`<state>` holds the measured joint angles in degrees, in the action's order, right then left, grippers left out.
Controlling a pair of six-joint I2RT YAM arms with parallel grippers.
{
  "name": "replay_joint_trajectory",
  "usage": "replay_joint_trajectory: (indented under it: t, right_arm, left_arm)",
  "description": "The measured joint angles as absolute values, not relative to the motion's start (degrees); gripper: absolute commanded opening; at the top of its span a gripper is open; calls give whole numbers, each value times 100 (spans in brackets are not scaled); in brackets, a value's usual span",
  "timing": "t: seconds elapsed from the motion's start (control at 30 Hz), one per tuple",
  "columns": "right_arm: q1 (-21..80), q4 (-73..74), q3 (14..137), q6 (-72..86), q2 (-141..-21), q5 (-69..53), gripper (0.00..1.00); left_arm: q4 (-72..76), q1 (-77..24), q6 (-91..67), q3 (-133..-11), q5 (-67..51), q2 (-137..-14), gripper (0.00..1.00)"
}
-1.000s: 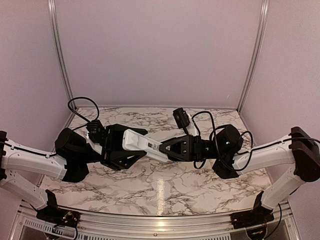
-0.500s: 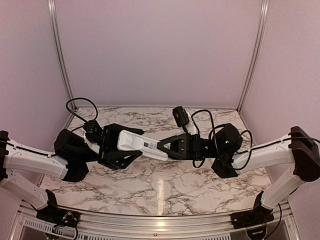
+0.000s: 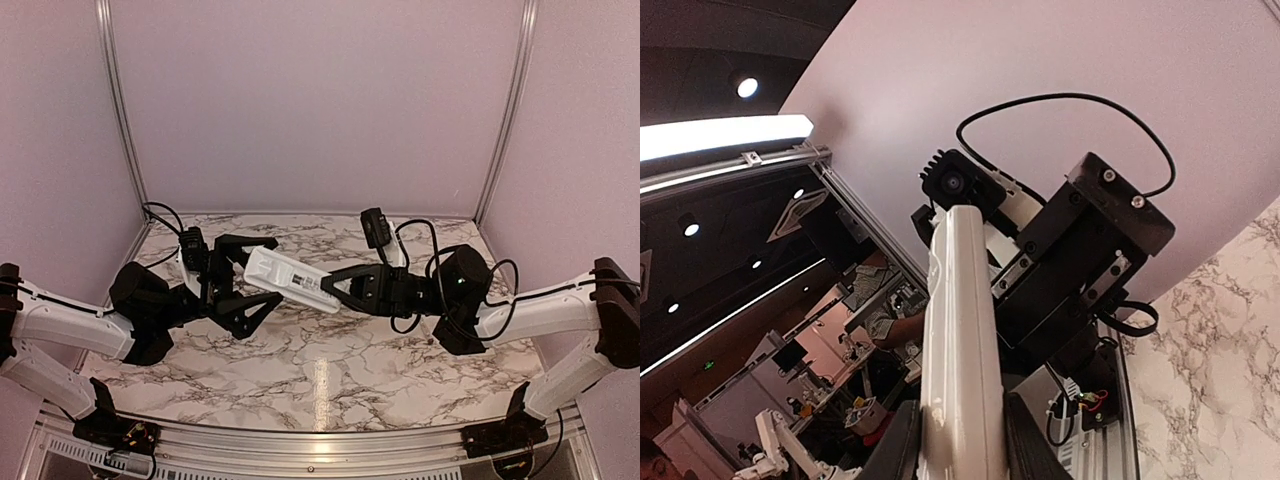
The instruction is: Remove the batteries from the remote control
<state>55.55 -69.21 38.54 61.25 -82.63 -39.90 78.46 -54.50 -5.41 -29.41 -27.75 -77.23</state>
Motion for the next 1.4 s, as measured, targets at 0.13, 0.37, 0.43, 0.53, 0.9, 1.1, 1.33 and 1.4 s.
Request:
replay_joint_trajectory:
  t: [0.13,0.37,0.43,0.53,0.9,1.1,1.33,1.4]
  right_arm:
    - [5330,-6864,3771,6007,-8202,-3992,0]
    - [4971,-5870,3647,5231,-7883,-3817,0]
    - [4932,-5461,3647,4890,-7756,-3743,0]
    - [4901,-4919,3647,4414,-7592,-3675,0]
    - [4845,-3214,3649,2825,-6659,-3306,0]
    - [4845,-2541,3647,2383,-6305,-2912,0]
    - [4845,-1962,3638,2080,-6042,-2606,0]
    - [4845,-1841,3638,2025,-6036,-2569,0]
  left_arm:
    - [7666,-5371,-718,-2681,-2486,-7572,99]
    - [5749,-5345,-1022,-2659,-1424,-6536,99]
    - [4971,-5339,-996,-2893,-1107,-6324,99]
    - [4292,-5312,-1002,-3015,-517,-6104,99]
    - [3483,-5098,-1544,-2877,-25,-6431,99]
    - [3857,-5030,-1723,-2724,-508,-7052,99]
    - [3743,-4912,-1691,-2906,-792,-7828,99]
    - [3750,-4897,-1695,-2941,-760,-7832,99]
